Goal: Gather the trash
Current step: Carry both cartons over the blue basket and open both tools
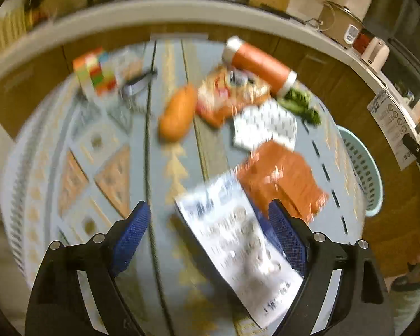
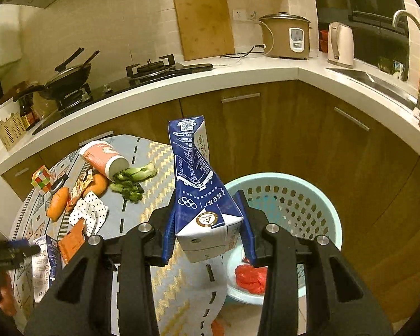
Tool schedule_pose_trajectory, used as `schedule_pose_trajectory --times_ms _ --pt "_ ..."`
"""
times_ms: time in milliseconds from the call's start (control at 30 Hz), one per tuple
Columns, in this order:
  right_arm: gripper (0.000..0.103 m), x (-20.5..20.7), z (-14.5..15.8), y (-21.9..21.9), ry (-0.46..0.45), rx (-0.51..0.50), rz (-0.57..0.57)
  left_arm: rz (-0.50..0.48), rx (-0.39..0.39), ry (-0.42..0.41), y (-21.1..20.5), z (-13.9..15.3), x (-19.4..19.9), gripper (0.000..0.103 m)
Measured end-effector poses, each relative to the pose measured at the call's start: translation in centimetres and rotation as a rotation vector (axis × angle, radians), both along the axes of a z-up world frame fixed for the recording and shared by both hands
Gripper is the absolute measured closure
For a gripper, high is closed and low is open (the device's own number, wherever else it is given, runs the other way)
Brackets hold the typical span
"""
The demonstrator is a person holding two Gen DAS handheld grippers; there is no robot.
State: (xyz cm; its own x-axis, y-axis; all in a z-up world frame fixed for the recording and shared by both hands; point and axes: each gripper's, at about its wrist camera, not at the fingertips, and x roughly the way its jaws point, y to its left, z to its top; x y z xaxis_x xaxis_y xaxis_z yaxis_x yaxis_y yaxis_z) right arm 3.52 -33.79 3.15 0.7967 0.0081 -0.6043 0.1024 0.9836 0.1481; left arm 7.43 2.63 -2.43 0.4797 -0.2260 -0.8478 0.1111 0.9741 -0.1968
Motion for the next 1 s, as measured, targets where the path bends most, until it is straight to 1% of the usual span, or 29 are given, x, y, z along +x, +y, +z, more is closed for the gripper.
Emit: schedule_pose_trajectory --times_ms 67,100,167,200,267,333,367,400,467,500,567,600,633,733,800,833,900,1000 --pt "0.068 -0.2 -0.1 0.1 0.002 0.006 0.002 -0.007 -0.001 0.062 -0.7 -1.3 0.4 0.019" --pt "0.068 -0.4 -0.1 0.0 0.003 0.003 0.002 -0.014 -0.014 0.089 -1.0 -1.9 0.5 0.019" --pt "0.068 -0.7 -0.1 -0.1 -0.001 0.001 0.001 0.002 -0.019 0.102 -1.8 -2.4 0.5 0.019" --pt "0.068 -0.9 0.0 -0.3 -0.005 0.004 0.0 0.003 -0.004 0.106 -2.3 -2.5 0.6 0.019" --pt "0.068 -1.1 0.1 -0.8 -0.01 0.014 -0.006 0.011 0.056 0.098 -3.1 -2.7 0.5 0.018" --pt "0.068 -1.2 0.0 -1.2 -0.012 0.02 -0.01 0.011 0.102 0.081 -3.8 -2.6 0.1 0.021" --pt "0.068 -1.2 -0.1 -1.4 -0.011 0.024 -0.012 -0.005 0.101 0.07 -4.1 -2.4 -0.1 0.036" --pt "0.068 -1.2 -0.3 -1.6 -0.009 0.029 -0.014 -0.034 0.075 0.071 -4.4 -2.2 -0.3 0.052" --pt "0.068 -1.1 -0.6 -1.9 -0.003 0.037 -0.015 -0.039 0.068 0.065 -4.5 -1.7 -0.7 0.064" --pt "0.068 -1.1 -0.7 -2.0 -0.002 0.038 -0.016 -0.049 0.062 0.056 -4.6 -1.2 -0.9 0.067" --pt "0.068 -1.1 -0.8 -2.4 -0.005 0.039 -0.023 -0.049 0.085 0.026 -4.7 -0.3 -1.4 0.07" --pt "0.068 -1.2 -0.8 -2.7 -0.008 0.045 -0.027 -0.051 0.096 -0.007 -4.7 0.9 -1.8 0.07" --pt "0.068 -1.2 -0.8 -2.9 -0.01 0.047 -0.031 -0.055 0.097 -0.022 -5.1 1.3 -1.9 0.071" --pt "0.068 -1.3 -1.0 -4.0 -0.01 0.056 -0.055 -0.08 0.087 -0.101 -6.3 4.6 -1.7 0.072" --pt "0.068 -1.2 -1.4 -4.7 -0.003 0.067 -0.071 -0.135 0.077 -0.155 -8.0 6.3 -1.1 0.072" --pt "0.068 -1.1 -1.6 -4.9 0.001 0.071 -0.079 -0.154 0.068 -0.168 -8.9 6.7 -0.8 0.072" --pt "0.068 -0.9 -2.4 -5.7 0.02 0.081 -0.105 -0.225 0.026 -0.187 -11.6 7.5 0.4 0.072" --pt "0.068 -0.7 -3.3 -6.7 0.048 0.081 -0.147 -0.35 -0.005 -0.222 -17.4 8.0 2.6 0.072"
